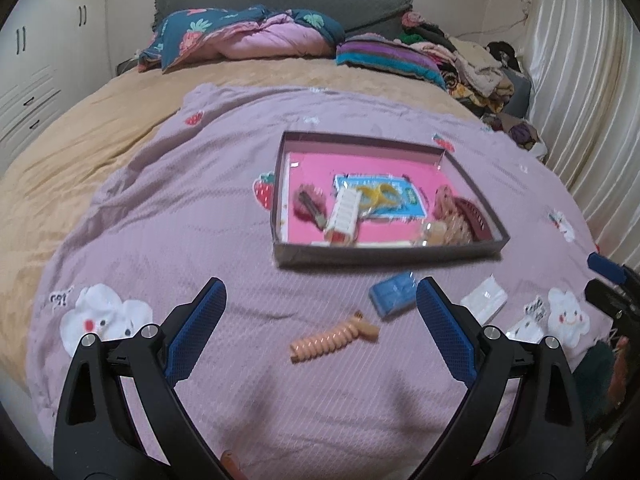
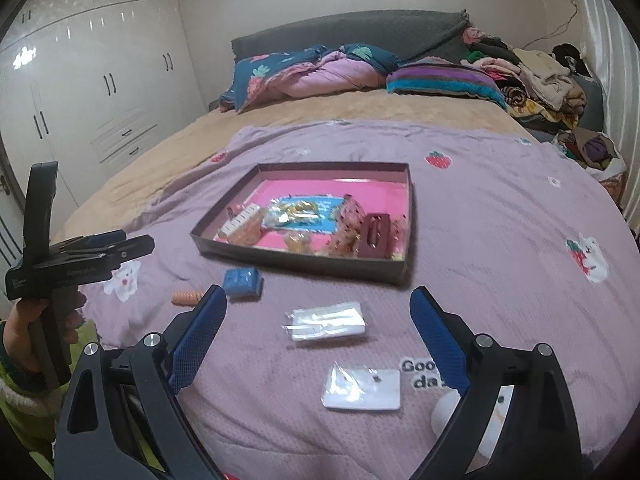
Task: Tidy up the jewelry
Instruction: 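Withdraw both tools from the box toward the remaining jewelry, then grasp the peach spiral hair tie with the left tool while the right tool grasps the white earring card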
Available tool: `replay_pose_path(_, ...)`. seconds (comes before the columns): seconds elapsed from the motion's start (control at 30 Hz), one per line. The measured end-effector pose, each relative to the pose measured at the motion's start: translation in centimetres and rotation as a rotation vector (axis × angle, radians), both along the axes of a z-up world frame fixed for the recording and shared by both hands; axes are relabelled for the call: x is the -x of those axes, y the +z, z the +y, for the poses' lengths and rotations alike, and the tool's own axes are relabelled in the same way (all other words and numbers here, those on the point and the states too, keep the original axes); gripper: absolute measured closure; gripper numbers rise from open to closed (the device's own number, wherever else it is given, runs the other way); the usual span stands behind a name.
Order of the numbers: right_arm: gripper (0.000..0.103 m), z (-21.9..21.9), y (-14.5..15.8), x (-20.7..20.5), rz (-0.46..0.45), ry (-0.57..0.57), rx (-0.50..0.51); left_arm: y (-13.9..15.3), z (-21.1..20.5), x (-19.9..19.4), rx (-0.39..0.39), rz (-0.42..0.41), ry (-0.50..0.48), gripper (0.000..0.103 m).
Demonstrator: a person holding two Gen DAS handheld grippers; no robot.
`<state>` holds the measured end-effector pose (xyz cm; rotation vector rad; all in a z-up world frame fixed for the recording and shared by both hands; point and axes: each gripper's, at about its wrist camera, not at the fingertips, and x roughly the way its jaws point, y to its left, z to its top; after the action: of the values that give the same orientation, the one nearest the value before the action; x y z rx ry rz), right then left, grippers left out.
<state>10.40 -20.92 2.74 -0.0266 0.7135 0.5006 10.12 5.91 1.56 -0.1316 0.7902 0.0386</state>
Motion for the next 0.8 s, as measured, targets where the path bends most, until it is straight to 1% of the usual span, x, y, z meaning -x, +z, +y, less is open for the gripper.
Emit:
replay_pose_path(0.13,0.011,-0.4,-0.8,0.4,0.017,-0.007,0.017,-1.3,-0.1,0.5,-0.019,0.032,-0.007,0.014)
replay_pose_path(0.37,0.011,-0.8,-2.4,0.9,0.058,-0.006,0.036,-3.7,-0.8,1.2,-0.08,0.083,-0.028,0.014)
replay_pose_path(0.6,0.011,-0.5,-3.5,1.6,0.08,0.01,0.054,-6.3,-0.8,1.6,-0.148,0.135,-0.036,0.014)
replay_pose_path(0.77,0.011,-0.5,-4.5,1.5,0.106,0.012,0.064,-7.0,-1.1,0.5,-0.223,0.134,-0.066,0.014)
replay_pose_path(0.8,0.011,-0.5,-4.7,1.4,0.109,0.012,0.064,-7.2,-1.4,0.1,-0.245,0.136,-0.086,0.014)
